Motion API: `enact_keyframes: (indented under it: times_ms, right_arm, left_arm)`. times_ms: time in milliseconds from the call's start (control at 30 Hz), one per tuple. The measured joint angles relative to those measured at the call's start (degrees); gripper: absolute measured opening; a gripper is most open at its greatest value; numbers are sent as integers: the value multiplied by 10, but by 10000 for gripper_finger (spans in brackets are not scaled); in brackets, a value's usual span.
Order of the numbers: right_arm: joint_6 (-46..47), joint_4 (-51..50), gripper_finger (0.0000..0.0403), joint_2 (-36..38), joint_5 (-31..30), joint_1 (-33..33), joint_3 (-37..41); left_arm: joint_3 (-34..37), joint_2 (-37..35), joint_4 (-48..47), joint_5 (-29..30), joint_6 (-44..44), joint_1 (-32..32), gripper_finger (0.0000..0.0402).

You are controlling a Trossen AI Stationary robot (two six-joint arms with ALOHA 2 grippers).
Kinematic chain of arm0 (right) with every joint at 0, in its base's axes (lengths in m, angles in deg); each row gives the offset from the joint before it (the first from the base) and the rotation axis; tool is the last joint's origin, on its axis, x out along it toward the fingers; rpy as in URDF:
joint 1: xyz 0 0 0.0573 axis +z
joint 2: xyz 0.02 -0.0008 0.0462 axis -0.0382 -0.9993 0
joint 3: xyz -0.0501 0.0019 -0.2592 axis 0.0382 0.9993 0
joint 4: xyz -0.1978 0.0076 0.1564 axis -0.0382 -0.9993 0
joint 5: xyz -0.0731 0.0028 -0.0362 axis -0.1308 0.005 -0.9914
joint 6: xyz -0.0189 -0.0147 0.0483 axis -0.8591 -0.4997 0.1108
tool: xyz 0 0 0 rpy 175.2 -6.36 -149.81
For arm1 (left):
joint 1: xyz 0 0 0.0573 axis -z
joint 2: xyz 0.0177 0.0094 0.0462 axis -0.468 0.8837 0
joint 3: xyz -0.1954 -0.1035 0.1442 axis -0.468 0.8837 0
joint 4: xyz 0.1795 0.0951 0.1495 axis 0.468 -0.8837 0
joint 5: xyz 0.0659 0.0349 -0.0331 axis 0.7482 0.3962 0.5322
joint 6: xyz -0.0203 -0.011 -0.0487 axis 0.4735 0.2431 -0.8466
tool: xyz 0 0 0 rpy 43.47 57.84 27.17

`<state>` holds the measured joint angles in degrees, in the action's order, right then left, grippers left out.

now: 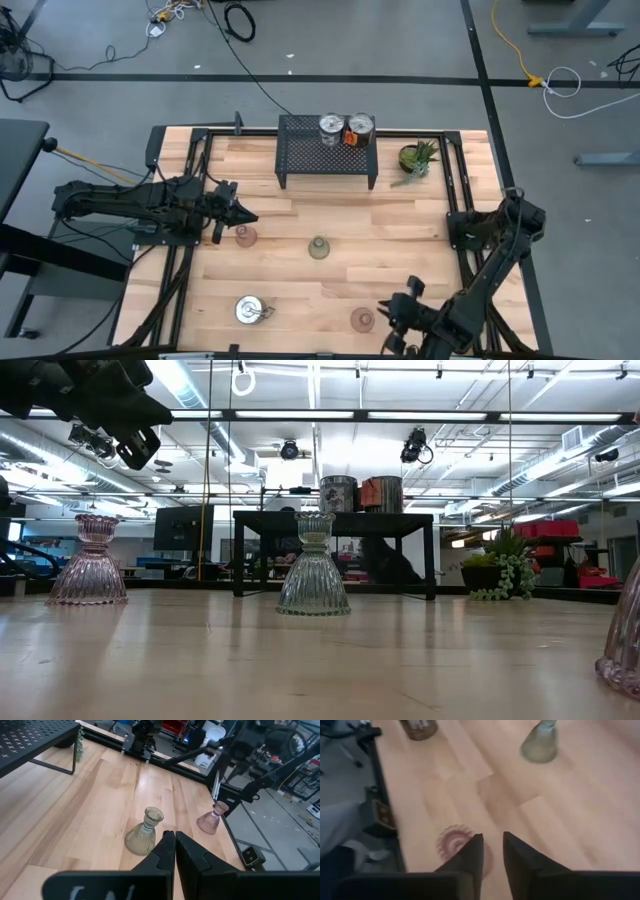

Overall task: Pick & Place candle stick holders
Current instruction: Put the bottom pink candle holder on the shelf

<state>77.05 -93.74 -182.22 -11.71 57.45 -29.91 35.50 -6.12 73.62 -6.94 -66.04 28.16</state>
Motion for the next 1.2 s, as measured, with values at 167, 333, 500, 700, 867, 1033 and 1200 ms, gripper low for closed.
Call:
enact_keyframes:
  times_ms: [167,333,500,700,867,1033,1200]
  right_arm:
    - [2,128,118,0,-1,15,71]
    - [-5,265,151,0,28,16,142]
    - [-45,414,178,0,52,16,192]
    - [-52,440,187,-14,40,16,205]
    - [-57,460,188,-40,33,7,205]
    - [-108,540,188,-61,27,-5,205]
    - [-119,547,188,-79,25,-16,205]
  left_arm:
    - [0,0,0,1,5,0,16]
    - [0,0,0,2,3,0,16]
    - [0,0,0,2,1,0,16]
    - [0,0,0,2,1,0,16]
    - [0,0,-1,2,1,0,16]
    - [0,0,-1,7,1,0,16]
    - [0,0,-4,13,1,0,16]
